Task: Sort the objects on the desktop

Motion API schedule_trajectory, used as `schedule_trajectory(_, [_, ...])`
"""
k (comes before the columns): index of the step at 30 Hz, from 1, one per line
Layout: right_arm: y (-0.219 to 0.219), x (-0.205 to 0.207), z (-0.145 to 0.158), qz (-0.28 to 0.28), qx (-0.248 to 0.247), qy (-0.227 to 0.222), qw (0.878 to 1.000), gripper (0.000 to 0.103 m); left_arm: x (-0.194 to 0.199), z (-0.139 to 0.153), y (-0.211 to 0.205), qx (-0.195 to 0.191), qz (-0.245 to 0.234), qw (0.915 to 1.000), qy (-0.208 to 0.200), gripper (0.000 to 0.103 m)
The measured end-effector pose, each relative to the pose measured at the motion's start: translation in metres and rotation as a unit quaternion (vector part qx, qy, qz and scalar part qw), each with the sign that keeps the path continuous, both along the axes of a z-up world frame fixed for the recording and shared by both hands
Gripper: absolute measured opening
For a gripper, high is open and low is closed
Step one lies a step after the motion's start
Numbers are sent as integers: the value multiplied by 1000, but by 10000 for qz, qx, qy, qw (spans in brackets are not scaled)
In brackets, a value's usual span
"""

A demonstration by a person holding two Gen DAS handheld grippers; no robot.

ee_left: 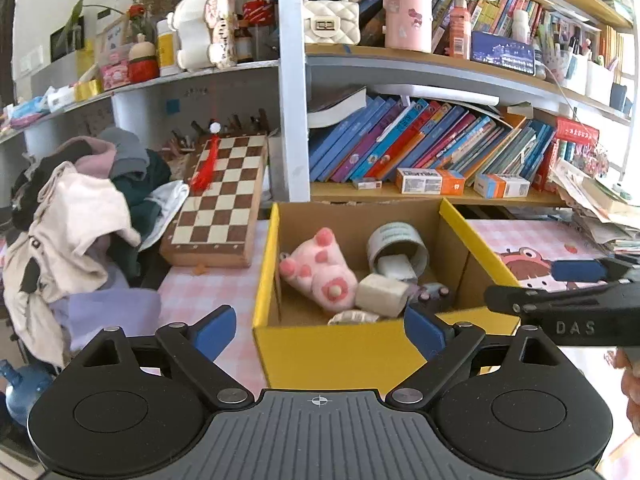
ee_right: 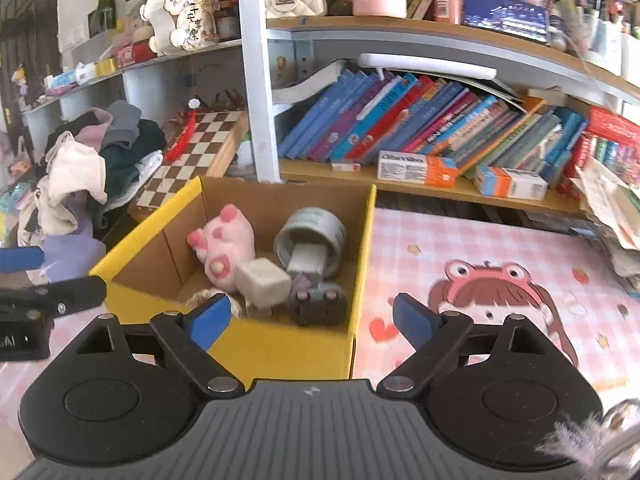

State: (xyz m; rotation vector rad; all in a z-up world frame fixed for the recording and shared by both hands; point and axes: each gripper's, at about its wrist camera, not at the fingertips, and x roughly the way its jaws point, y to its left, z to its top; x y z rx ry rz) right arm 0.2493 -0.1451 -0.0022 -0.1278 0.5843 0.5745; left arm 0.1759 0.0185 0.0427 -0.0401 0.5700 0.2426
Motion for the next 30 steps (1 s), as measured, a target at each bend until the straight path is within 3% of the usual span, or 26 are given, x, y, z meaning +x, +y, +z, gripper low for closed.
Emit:
schedule_trajectory(10, [-3, -61, -9, -350, -252, -146, 9990, 94, -49, -15, -1, -35, -26, 9998, 172, 97])
schedule_trajectory(30, [-15, -168, -28, -312, -633, 42, 9975, 101, -136, -29, -21, -9, -296, 9989, 371, 99])
